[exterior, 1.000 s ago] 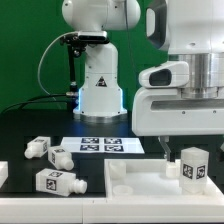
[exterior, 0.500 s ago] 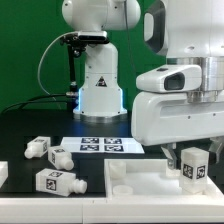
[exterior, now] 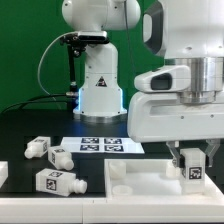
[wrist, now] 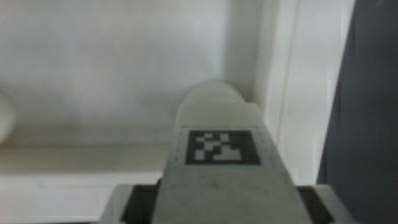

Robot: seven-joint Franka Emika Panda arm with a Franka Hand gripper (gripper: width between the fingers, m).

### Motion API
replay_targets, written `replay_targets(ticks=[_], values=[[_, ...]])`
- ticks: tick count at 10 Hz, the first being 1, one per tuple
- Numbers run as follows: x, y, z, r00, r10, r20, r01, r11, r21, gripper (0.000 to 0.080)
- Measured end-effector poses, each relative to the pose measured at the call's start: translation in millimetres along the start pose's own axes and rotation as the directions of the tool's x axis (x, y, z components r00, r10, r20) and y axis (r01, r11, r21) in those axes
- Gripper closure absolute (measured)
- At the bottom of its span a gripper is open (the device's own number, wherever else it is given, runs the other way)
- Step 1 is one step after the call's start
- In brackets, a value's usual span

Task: Assemble one leg

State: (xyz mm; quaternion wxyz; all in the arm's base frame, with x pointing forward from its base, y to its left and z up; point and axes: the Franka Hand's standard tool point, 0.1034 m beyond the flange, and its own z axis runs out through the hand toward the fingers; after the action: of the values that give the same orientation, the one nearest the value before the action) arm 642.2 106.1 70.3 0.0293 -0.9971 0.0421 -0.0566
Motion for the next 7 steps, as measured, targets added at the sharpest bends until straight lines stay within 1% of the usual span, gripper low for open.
replay_targets(ticks=[1,2,3,5,7], values=[[-0.4,0.1,0.2,0.993,0.113,-0.020,-0.113,0.994,0.008,0.0515],[-1.0,-0.3,0.3,0.964,0.266,-0.021,-0.265,0.964,0.010,0.0515],[-1.7,-0.2,0.5,0.904,0.427,-0.017,-0.426,0.904,0.012,0.0515],[-3.0,0.7,1.0,0.721,0.693,0.007,-0.693,0.720,0.025,0.0515],[-4.3,2.6,0.7,0.469,0.881,0.052,-0.883,0.468,0.044,0.0515]])
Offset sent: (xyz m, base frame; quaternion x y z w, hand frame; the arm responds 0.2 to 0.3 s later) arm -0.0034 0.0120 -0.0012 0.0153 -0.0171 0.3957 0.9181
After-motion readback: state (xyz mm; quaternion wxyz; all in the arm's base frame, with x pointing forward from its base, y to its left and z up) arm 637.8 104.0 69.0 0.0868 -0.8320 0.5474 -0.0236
